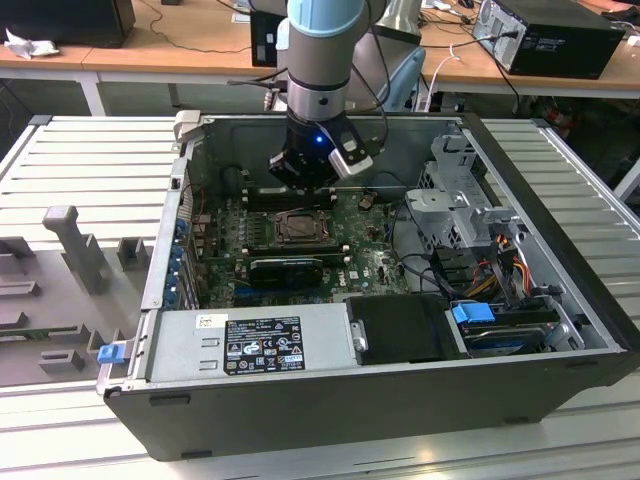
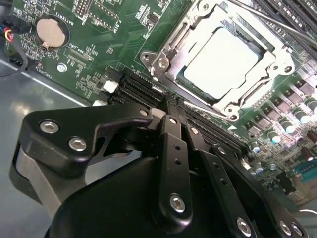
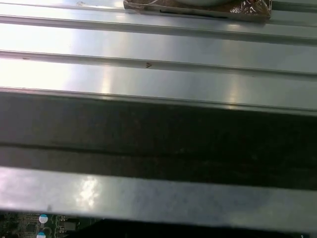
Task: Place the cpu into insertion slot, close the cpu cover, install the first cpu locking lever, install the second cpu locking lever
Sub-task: 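Install the first cpu locking lever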
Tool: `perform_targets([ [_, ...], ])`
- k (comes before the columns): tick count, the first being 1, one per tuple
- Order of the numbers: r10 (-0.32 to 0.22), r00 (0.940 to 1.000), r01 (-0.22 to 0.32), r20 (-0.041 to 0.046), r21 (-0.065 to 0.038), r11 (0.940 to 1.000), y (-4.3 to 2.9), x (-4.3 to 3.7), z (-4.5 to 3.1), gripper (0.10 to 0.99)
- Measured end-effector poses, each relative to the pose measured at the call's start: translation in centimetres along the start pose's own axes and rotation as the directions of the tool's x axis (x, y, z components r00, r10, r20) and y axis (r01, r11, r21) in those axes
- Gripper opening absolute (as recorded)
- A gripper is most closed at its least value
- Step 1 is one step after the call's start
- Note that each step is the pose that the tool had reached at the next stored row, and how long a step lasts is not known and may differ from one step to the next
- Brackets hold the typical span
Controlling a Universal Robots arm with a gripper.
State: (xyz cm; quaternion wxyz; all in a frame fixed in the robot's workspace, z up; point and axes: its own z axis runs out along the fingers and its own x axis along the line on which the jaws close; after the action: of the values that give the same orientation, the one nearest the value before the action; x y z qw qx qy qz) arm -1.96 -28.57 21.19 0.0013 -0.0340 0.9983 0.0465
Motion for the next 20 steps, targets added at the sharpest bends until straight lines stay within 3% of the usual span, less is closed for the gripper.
perform_targets([
  [2, 0.0, 1.0, 0.0, -0.0002, 0.006, 1.0, -0.03, -0.06, 0.27, 0.106],
  [7, 0.0, 1.0, 0.0, -0.0005, 0.011, 0.9999, 0.02, -0.16, 0.7, 0.106],
  [14, 0.0, 1.0, 0.0, -0.0015, 0.025, 0.9997, 0.01, -0.16, 0.87, 0.106],
  [16, 0.0, 1.0, 0.0, -0.0012, 0.025, 0.9997, 0.04, -0.18, 0.8, 0.106],
  [20, 0.0, 1.0, 0.0, -0.0026, 0.04, 0.9992, 0.02, -0.2, 0.98, 0.106],
])
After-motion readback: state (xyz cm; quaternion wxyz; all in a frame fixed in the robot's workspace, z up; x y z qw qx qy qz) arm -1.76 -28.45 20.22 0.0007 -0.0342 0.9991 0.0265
